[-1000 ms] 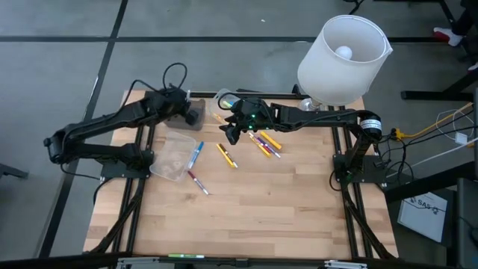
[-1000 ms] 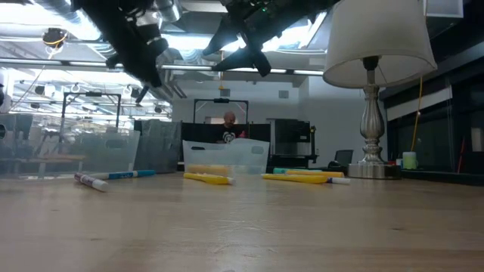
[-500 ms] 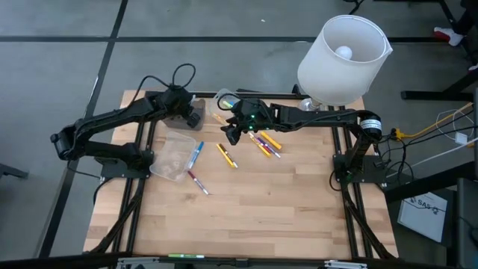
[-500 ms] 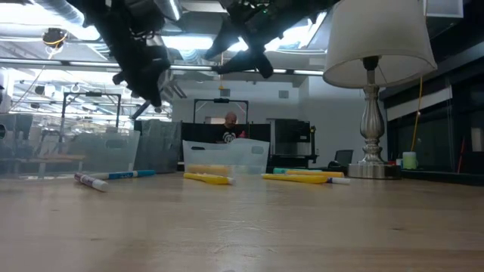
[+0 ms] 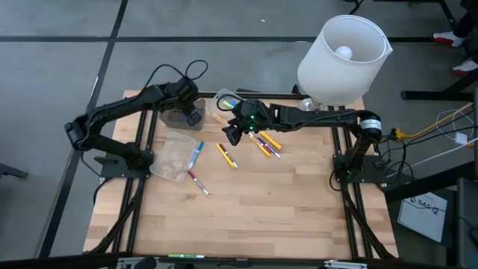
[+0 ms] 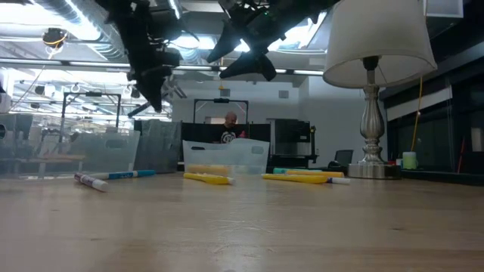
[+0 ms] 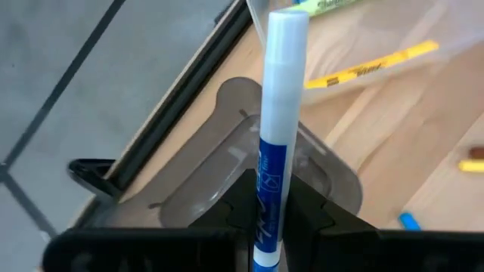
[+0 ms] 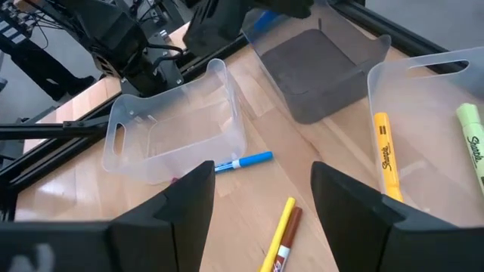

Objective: Pick & Place Markers
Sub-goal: Put the blue marker into the black bin

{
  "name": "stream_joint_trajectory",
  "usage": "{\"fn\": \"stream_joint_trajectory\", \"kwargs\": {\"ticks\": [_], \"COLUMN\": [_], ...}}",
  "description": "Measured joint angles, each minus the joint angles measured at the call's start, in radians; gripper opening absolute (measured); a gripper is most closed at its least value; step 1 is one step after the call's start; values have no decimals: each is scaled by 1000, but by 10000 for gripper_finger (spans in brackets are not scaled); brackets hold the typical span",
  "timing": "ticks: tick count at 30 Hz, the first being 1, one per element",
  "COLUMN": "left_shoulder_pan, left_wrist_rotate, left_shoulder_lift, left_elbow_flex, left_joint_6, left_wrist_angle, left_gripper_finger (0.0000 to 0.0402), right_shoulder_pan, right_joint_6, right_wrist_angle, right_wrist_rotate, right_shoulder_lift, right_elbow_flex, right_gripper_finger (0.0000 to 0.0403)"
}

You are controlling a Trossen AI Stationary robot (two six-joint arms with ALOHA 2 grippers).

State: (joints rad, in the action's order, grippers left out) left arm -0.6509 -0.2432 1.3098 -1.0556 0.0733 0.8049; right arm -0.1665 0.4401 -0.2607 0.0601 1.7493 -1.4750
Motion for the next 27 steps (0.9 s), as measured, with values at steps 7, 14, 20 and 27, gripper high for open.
{"fn": "stream_joint_trajectory", "kwargs": {"ticks": [7,14,20,27], "left_shoulder_pan": [-44,-90,-122,-153], "left_wrist_rotate": [44,73,59,70], "left_shoulder_lift": [88,179,235,249], "left_elbow_flex": [-133,-161,-161,-161], "left_joint_6": [126,209,221,262], "left_wrist_angle": [155,236,246,242], "left_gripper_finger": [28,28,28,28], "right_shoulder_pan": [0,0,0,0], "right_joint_6": [-8,-33,-33,-32], "right_wrist_angle": [0,-4,-25,-71], "right_wrist_rotate": [0,0,0,0], "right_shoulder_lift": [0,0,0,0], "right_elbow_flex": [0,0,0,1], "right_gripper_finger": [217,217,217,217]}}
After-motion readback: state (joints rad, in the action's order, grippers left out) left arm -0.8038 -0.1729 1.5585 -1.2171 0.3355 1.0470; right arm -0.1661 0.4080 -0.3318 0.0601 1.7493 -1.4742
